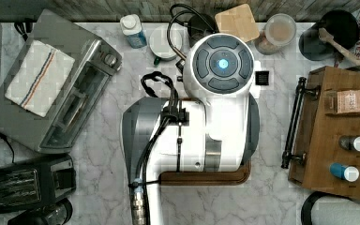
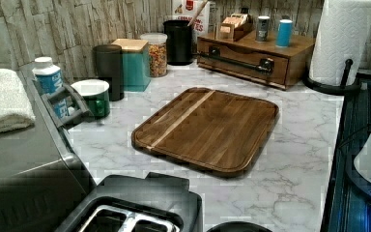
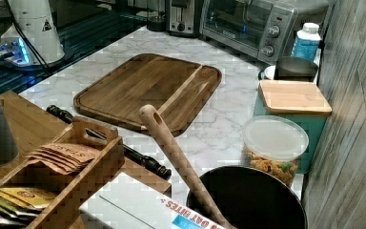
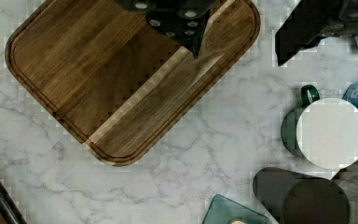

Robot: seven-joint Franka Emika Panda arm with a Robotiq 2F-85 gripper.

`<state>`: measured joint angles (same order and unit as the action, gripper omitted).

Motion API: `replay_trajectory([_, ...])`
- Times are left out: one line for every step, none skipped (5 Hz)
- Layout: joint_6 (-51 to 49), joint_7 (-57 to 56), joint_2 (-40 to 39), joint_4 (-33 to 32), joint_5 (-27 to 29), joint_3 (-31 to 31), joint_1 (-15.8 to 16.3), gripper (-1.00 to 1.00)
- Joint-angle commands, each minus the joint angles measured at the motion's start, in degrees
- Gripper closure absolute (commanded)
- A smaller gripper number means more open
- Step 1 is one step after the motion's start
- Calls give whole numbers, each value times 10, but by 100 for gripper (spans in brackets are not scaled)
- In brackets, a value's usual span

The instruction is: Open the drawer.

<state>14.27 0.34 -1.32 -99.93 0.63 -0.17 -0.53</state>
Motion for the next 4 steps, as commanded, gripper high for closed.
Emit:
replay_trajectory([0,0,0,0,0,3,3,-100])
replay_trajectory([35,-63,24,-50,-5,-3,-10,-100])
replay_trajectory([51,-125,32,-72,-26,-20,-22,-100])
replay_trajectory([57,-212,20,-74,-36,-41,-45,-100])
